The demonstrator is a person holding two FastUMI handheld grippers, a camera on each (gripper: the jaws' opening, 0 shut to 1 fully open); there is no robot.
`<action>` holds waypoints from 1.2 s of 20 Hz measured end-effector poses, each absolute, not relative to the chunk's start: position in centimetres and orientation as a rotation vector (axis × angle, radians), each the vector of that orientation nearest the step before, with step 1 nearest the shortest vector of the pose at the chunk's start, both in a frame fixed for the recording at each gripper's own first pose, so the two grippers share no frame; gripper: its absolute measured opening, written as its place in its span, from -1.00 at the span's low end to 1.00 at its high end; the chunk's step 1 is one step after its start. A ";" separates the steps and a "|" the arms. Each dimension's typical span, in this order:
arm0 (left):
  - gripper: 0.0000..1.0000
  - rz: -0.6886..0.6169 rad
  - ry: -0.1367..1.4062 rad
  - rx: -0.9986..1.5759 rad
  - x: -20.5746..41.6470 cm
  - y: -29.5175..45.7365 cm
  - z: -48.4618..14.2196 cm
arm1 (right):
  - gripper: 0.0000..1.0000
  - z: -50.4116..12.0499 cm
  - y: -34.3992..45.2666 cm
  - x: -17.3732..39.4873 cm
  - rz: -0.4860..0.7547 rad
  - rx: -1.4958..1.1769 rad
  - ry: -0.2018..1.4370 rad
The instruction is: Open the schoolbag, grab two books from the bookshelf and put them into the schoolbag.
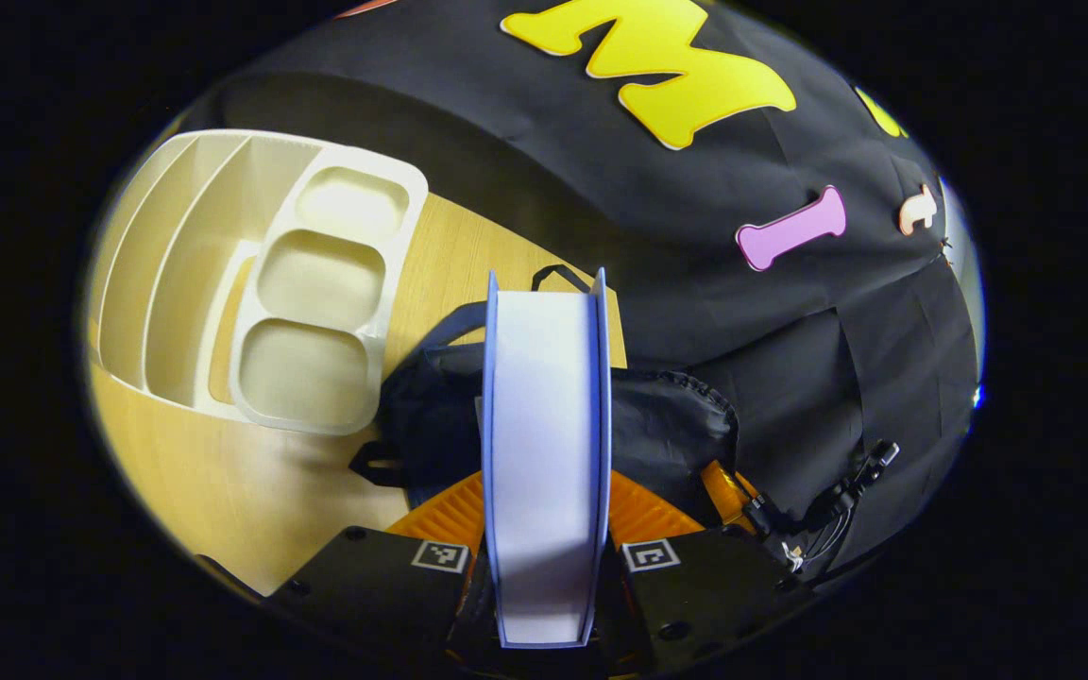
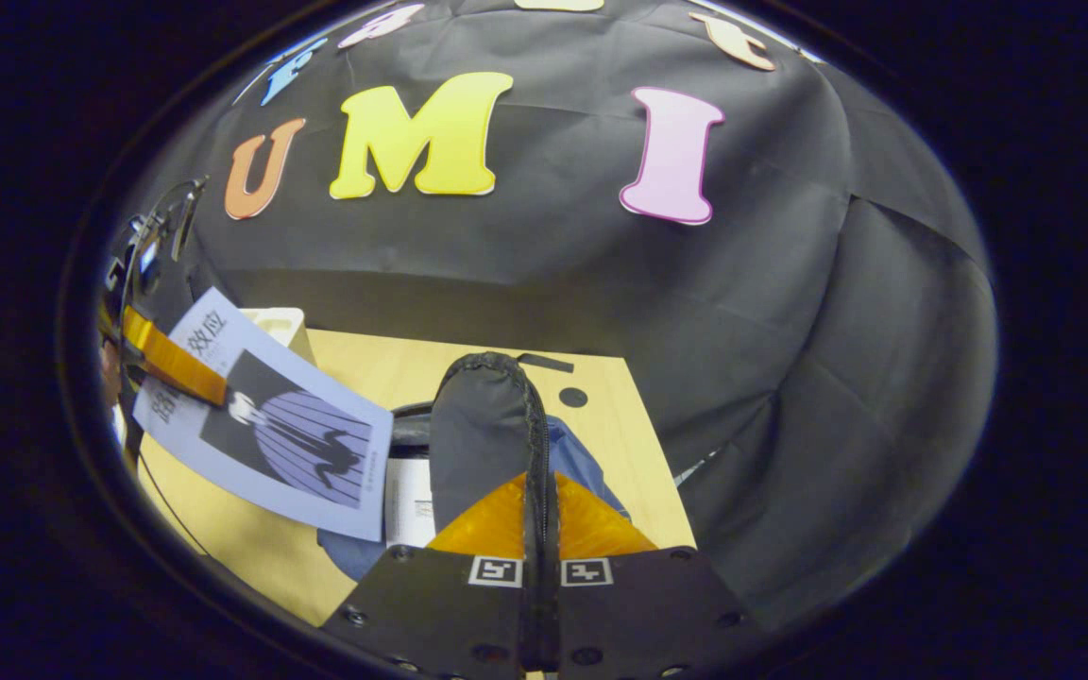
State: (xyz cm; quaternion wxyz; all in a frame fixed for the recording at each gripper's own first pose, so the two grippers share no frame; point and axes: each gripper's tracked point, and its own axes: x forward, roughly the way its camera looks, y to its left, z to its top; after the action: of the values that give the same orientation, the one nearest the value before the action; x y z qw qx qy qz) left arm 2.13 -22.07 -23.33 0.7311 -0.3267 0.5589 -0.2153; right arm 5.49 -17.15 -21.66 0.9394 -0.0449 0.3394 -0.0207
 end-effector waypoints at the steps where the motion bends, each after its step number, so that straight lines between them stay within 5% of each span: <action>1: -0.10 -0.470 1.241 -0.746 2.3 -22.8 -24.2 | -1.00 -21.7 -17.3 5.5 -0.040 -0.095 0.693; 24: -0.06 -0.545 1.208 -1.094 3.0 -34.2 -31.6 | -1.00 -18.1 -19.5 7.1 -0.030 -0.162 0.675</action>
State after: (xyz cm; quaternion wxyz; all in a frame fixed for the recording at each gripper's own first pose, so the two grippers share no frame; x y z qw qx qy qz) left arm 2.98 -34.21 -31.64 0.6530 -0.4823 0.5322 -0.2403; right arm 7.13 -19.53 -18.14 0.9402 -0.0794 0.3309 -0.0147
